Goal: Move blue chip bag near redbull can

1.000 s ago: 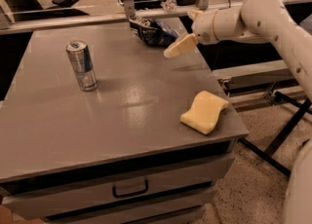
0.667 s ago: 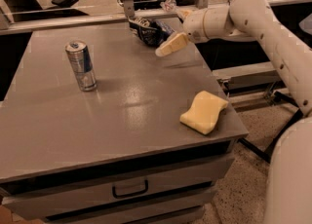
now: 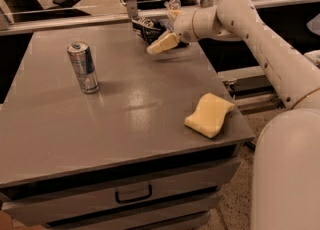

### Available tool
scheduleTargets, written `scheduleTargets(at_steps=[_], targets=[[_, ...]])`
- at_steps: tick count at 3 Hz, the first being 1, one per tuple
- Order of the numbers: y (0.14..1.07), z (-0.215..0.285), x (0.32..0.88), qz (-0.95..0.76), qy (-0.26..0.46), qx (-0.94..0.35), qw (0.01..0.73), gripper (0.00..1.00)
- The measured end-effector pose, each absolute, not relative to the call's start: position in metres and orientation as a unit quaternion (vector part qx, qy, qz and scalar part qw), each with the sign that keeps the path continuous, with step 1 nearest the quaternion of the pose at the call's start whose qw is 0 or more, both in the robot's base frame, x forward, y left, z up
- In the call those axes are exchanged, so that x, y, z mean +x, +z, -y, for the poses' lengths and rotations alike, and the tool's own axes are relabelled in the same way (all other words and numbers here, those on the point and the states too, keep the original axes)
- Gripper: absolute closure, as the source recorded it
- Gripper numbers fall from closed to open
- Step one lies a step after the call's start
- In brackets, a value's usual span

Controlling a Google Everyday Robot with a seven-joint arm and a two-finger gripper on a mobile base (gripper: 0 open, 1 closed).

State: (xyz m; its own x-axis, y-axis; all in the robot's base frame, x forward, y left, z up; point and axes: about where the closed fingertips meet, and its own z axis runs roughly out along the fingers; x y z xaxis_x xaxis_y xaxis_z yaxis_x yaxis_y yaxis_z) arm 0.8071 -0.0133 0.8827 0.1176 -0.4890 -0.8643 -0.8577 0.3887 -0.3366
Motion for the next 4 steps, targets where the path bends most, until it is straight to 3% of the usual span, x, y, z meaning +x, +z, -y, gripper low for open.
scheduleTargets(at_steps=[2, 3, 4], targets=[[0.888, 0.001, 0.814, -0.632, 0.182, -0.522, 0.543, 0.61], [0.916, -0.002, 0.785, -0.614, 0.219, -0.529, 0.544, 0.92], [0.928, -0.006, 0.749, -0.593, 0.261, -0.557, 0.520, 1.00]])
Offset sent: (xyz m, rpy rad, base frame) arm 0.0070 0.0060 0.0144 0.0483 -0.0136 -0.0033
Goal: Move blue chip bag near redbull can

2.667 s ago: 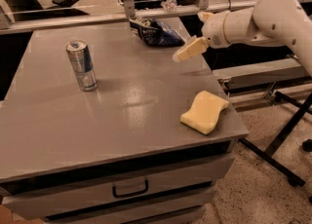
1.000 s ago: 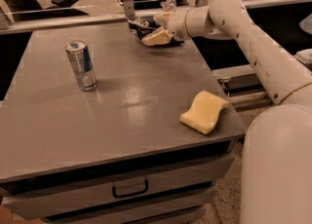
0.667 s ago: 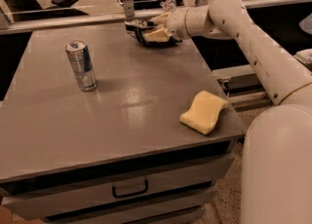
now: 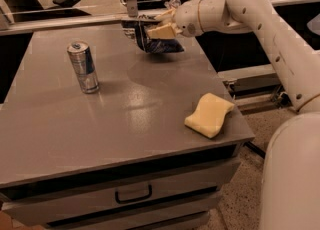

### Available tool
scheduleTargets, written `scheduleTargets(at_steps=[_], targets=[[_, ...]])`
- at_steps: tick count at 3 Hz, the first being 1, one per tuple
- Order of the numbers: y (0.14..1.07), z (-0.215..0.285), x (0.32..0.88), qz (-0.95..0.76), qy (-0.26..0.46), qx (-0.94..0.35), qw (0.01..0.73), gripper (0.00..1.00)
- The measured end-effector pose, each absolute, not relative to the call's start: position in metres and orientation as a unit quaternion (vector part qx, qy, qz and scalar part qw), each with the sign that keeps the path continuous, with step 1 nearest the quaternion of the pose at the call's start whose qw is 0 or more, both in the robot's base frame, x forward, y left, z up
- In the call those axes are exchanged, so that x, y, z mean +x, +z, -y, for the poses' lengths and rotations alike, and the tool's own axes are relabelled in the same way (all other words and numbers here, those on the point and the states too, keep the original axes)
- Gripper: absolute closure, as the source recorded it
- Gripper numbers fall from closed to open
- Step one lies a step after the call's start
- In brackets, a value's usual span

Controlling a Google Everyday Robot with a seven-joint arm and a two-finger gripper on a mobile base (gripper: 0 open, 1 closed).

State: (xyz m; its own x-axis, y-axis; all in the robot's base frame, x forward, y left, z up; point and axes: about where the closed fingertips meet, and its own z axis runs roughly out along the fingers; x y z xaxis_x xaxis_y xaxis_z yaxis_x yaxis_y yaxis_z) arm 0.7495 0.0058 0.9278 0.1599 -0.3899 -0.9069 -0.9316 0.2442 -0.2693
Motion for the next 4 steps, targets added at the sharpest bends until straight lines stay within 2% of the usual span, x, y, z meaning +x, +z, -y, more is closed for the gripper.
scheduleTargets(at_steps=[2, 4], targets=[[0.925, -0.009, 0.741, -0.589, 0.271, -0.567, 0.508, 1.00], [0.926, -0.038, 0.696, -0.568, 0.276, -0.568, 0.527, 1.00]])
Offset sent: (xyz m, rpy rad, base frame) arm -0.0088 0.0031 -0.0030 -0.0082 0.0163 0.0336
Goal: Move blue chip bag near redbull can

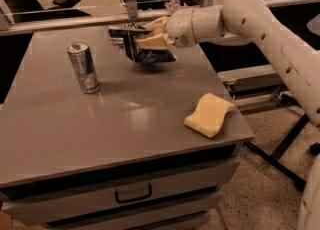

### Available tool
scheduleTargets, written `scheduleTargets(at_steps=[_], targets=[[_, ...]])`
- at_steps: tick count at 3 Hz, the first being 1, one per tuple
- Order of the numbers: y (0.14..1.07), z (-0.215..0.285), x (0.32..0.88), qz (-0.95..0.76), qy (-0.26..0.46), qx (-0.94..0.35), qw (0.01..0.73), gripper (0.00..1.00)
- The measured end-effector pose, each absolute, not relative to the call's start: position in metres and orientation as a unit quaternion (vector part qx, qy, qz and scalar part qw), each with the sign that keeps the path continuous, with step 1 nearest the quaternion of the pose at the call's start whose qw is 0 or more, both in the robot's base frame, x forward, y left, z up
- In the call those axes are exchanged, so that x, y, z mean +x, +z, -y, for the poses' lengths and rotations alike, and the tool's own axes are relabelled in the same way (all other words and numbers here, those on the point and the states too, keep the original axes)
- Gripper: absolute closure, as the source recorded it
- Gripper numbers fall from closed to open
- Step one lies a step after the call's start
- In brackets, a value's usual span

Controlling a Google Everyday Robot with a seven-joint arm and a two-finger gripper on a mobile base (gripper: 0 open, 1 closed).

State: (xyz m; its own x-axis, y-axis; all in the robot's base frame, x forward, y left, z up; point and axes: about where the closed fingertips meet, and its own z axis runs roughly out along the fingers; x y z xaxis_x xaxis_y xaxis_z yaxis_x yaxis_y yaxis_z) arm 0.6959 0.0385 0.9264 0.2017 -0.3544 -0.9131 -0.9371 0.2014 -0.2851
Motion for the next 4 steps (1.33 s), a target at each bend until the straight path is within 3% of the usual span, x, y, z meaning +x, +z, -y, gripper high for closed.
scheduleTargets(at_steps=[1, 4], targets=[[0.901, -0.076, 0.673, -0.556, 0.291, -0.569, 0.532, 0.99], [0.882, -0.116, 0.658, -0.544, 0.316, -0.574, 0.524, 0.31]])
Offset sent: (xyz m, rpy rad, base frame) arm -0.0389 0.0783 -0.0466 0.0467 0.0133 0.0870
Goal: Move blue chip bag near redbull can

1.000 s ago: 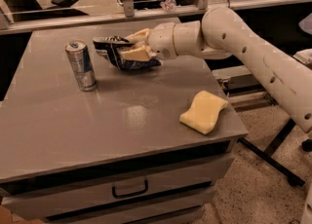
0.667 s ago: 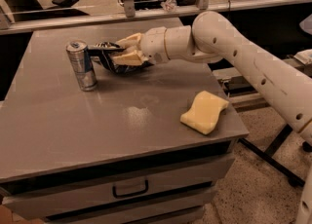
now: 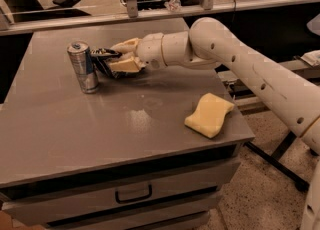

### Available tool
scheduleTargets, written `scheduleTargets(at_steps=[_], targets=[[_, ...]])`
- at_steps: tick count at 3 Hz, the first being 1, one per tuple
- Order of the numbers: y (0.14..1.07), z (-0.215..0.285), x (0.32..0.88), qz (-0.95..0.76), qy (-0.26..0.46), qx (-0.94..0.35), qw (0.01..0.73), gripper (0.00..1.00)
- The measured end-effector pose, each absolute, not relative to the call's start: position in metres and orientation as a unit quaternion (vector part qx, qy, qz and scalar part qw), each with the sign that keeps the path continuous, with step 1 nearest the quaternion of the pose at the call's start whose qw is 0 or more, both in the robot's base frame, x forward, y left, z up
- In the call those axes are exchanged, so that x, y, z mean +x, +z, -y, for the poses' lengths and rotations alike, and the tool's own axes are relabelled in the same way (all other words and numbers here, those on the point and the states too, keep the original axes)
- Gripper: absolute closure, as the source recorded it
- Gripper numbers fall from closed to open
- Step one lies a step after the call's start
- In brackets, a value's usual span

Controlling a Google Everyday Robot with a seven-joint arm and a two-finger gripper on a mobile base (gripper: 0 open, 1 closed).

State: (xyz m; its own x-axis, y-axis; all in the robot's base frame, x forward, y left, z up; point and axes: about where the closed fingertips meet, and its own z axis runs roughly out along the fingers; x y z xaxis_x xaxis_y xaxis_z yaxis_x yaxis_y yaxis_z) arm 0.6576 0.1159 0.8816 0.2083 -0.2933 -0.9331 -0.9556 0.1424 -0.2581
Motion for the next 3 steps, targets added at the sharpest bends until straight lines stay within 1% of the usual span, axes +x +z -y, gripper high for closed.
scheduleTargets(at_steps=[1, 2, 3], targets=[[0.882, -0.114, 0.656, -0.549, 0.315, -0.568, 0.526, 0.08], [0.888, -0.100, 0.655, -0.561, 0.306, -0.548, 0.540, 0.00], [0.901, -0.069, 0.653, -0.579, 0.276, -0.514, 0.569, 0.00]])
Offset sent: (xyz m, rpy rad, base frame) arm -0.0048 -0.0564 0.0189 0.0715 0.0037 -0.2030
